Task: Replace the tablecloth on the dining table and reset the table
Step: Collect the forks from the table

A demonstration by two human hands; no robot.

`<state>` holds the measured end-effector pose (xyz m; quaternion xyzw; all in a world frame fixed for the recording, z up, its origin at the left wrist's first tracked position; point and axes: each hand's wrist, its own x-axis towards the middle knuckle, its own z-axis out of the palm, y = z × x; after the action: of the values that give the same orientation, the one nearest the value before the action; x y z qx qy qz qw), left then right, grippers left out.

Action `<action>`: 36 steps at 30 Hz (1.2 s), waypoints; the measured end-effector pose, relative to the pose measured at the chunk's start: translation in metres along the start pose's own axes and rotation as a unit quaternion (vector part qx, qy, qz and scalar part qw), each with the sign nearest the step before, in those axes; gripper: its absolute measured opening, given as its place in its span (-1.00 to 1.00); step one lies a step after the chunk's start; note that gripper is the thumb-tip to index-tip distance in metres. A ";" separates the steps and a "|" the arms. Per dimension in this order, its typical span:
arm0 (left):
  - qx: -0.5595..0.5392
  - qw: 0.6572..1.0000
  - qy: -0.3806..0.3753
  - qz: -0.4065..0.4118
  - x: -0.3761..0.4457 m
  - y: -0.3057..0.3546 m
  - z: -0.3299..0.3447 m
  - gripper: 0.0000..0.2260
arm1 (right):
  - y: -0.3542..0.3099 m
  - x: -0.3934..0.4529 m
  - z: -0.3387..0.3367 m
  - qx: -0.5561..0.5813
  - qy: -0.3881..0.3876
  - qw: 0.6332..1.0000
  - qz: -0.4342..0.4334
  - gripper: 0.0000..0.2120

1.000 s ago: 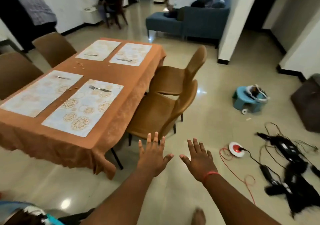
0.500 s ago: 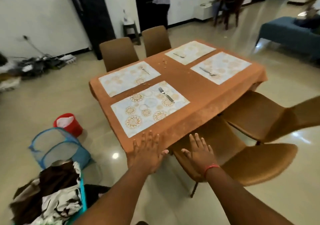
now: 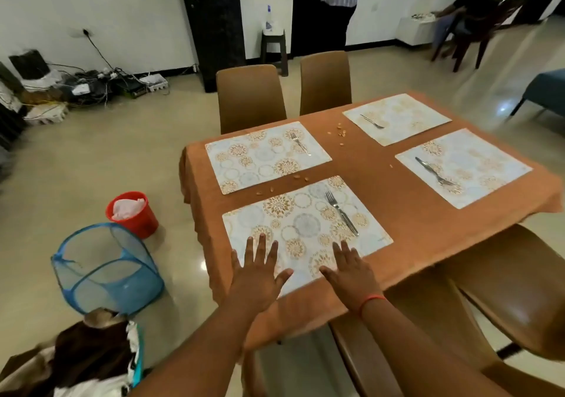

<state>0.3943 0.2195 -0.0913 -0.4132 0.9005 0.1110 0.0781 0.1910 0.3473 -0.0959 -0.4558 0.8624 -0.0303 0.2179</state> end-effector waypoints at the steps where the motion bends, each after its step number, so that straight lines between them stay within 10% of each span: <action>1: 0.007 1.000 -0.002 0.002 0.016 -0.010 -0.004 -0.16 | -0.002 0.015 -0.005 0.010 0.003 1.000 0.008 -0.16; 27: -0.007 0.982 -0.145 -0.117 0.151 -0.030 0.004 -0.01 | 0.029 0.234 -0.033 -0.023 0.046 0.992 0.116 -0.66; 36: -0.036 0.990 -0.105 -0.088 0.163 -0.010 -0.008 -0.37 | 0.029 0.230 -0.032 0.154 0.012 0.981 0.117 -0.84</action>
<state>0.2956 0.0924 -0.1226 -0.4795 0.8428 0.1787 0.1668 0.0432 0.1756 -0.1547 -0.3126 0.8975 -0.1426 0.2767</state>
